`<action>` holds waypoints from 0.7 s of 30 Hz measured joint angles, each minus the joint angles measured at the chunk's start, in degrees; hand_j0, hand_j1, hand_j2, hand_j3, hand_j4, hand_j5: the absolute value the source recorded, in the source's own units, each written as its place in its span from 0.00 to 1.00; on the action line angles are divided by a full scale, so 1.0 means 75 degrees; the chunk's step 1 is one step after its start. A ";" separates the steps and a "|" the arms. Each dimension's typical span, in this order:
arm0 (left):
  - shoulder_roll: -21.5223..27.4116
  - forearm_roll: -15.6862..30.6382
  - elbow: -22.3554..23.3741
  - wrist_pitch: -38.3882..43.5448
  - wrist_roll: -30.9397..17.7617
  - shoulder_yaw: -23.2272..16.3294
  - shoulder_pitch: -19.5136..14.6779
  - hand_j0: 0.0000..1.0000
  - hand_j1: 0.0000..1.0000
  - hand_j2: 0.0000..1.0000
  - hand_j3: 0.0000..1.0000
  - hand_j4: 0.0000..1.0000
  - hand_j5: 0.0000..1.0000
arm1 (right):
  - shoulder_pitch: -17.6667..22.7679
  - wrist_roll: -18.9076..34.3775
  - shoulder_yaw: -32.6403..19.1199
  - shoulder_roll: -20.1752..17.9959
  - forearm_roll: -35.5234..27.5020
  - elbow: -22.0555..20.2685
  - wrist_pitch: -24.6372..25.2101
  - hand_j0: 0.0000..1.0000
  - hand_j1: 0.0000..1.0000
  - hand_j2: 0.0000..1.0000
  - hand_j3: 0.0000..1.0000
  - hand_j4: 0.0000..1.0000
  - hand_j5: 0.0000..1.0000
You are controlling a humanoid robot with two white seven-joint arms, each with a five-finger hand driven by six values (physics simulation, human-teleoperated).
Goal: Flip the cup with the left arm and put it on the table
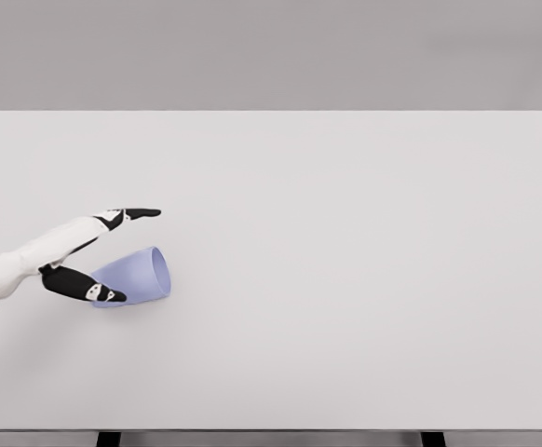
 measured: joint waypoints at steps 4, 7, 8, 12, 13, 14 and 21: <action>-0.0051 0.0009 0.0000 0.0021 -0.0005 -0.0090 0.0000 1.00 1.00 1.00 1.00 1.00 1.00 | 0.0000 0.0000 0.0000 0.0000 0.0000 0.0000 0.0000 1.00 1.00 1.00 1.00 1.00 1.00; -0.0065 0.0011 0.0000 0.0026 -0.0005 -0.0161 0.0012 1.00 1.00 1.00 1.00 1.00 1.00 | 0.0000 0.0000 0.0000 0.0000 0.0000 0.0000 0.0000 1.00 1.00 1.00 1.00 1.00 1.00; -0.0067 0.0013 0.0000 0.0028 -0.0006 -0.0186 0.0012 1.00 1.00 1.00 1.00 1.00 1.00 | 0.0000 0.0000 0.0000 0.0000 0.0000 0.0000 0.0000 1.00 1.00 1.00 1.00 1.00 1.00; -0.0077 0.0022 0.0001 0.0212 -0.0008 -0.0276 0.0000 1.00 1.00 1.00 1.00 1.00 1.00 | 0.0000 0.0000 0.0000 0.0000 0.0000 0.0000 0.0000 1.00 1.00 1.00 1.00 1.00 1.00; -0.0079 0.0022 0.0001 0.0253 -0.0008 -0.0292 0.0000 1.00 1.00 1.00 1.00 1.00 1.00 | 0.0000 0.0000 0.0000 0.0000 0.0000 0.0000 0.0000 1.00 1.00 1.00 1.00 1.00 1.00; -0.0081 0.0023 0.0001 0.0285 -0.0009 -0.0303 0.0000 1.00 1.00 1.00 1.00 1.00 1.00 | 0.0000 0.0000 0.0000 0.0000 0.0000 0.0000 0.0000 1.00 1.00 1.00 1.00 1.00 1.00; -0.0169 0.0028 0.0001 0.0726 -0.0009 -0.0350 0.0000 1.00 1.00 1.00 1.00 1.00 1.00 | 0.0000 0.0000 0.0000 0.0000 0.0000 0.0000 0.0000 1.00 1.00 1.00 1.00 1.00 1.00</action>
